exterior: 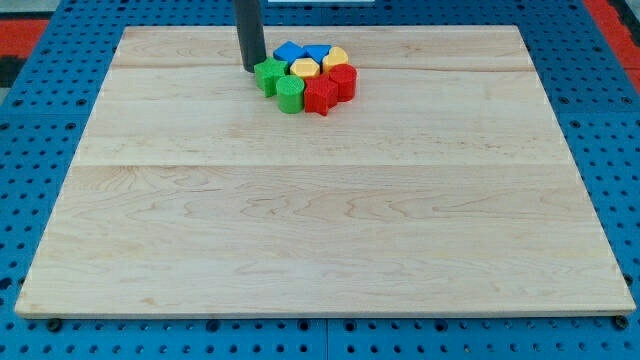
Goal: Move your arm towards green circle
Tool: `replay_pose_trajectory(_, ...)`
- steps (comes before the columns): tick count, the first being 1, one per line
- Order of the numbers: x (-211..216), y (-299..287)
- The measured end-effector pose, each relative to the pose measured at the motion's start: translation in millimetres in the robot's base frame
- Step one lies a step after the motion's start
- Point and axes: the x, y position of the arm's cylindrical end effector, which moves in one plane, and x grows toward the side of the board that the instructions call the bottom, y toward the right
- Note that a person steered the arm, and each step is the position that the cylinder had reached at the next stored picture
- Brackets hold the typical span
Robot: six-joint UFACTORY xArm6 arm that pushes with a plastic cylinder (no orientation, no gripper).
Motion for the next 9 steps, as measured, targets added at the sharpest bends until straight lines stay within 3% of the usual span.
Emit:
replay_pose_trajectory(1,-6.6,-4.4)
replay_pose_trajectory(3,-23.6,-86.6)
replay_pose_trajectory(4,16.8,-88.6)
replay_pose_trajectory(5,58.3,-84.5)
replay_pose_trajectory(9,86.7,17.4)
